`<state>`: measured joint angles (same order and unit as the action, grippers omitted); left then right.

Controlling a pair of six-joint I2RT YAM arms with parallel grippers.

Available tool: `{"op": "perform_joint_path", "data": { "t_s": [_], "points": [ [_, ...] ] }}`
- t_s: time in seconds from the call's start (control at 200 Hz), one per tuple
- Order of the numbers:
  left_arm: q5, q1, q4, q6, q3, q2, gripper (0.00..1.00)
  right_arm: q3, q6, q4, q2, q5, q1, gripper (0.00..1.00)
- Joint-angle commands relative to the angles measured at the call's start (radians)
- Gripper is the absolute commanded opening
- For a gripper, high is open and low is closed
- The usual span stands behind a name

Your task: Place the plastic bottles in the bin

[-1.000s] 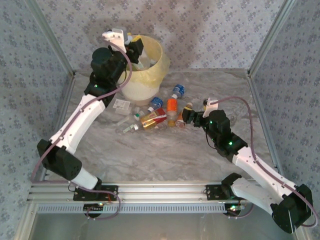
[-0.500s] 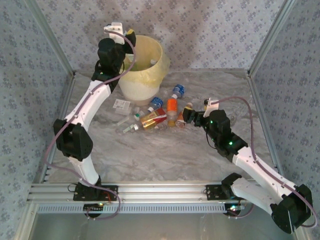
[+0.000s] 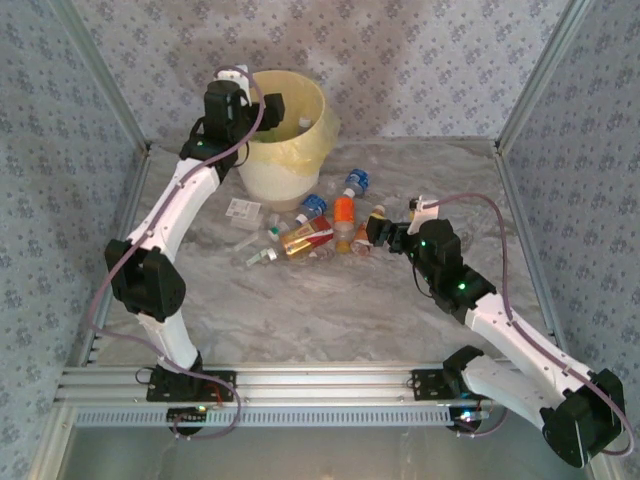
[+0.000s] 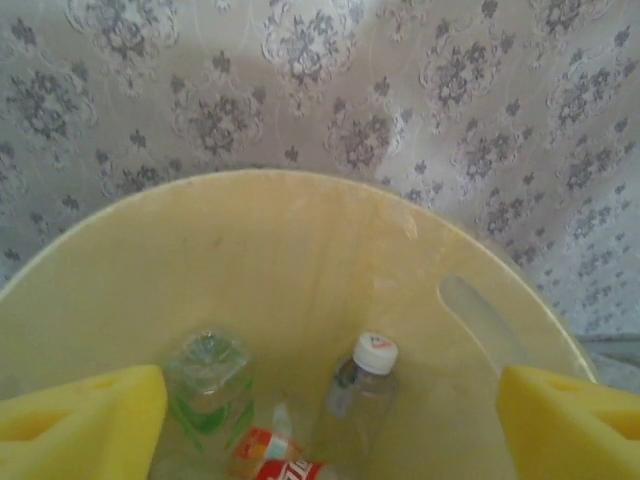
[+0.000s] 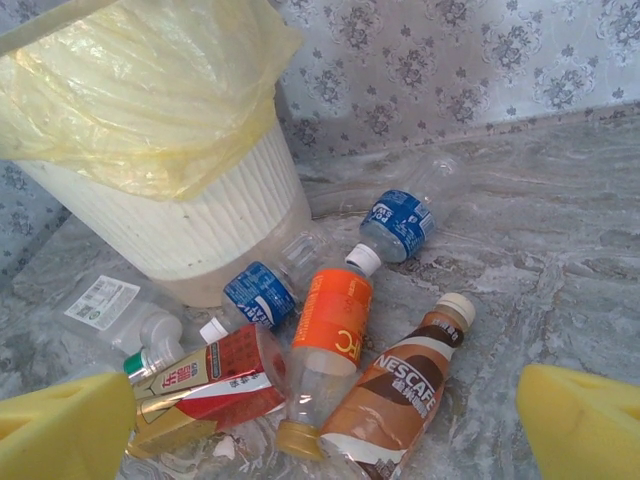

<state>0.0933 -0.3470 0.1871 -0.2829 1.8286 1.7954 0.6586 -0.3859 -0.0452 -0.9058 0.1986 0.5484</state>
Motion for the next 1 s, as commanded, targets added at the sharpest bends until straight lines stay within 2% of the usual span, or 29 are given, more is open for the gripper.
{"op": "perform_joint_path", "data": {
  "t_s": [0.0, 0.07, 0.38, 0.555, 0.784, 0.994],
  "points": [
    [-0.041, 0.003, 0.092, -0.038, 0.045, -0.060, 0.94, 0.002, -0.027, 0.022, 0.003, 0.011, -0.008, 1.00],
    [-0.049, 0.003, 0.096, -0.039, 0.033, -0.092, 0.98, 0.000, -0.033, 0.027, 0.004, 0.013, -0.008, 1.00],
    [-0.091, 0.003, 0.114, 0.018, -0.117, -0.241, 0.98, 0.004, -0.052, 0.068, 0.006, 0.045, -0.014, 1.00],
    [-0.258, -0.001, 0.085, 0.213, -0.288, -0.372, 0.98, 0.000, -0.063, 0.079, 0.012, 0.070, -0.017, 1.00],
    [-0.330, -0.003, 0.121, 0.466, -0.507, -0.519, 0.98, -0.014, -0.076, 0.067, 0.015, 0.084, -0.032, 1.00],
    [-0.398, -0.012, 0.215, 0.559, -0.647, -0.566, 0.98, -0.018, -0.087, 0.048, 0.011, 0.074, -0.043, 1.00]
  ]
}}
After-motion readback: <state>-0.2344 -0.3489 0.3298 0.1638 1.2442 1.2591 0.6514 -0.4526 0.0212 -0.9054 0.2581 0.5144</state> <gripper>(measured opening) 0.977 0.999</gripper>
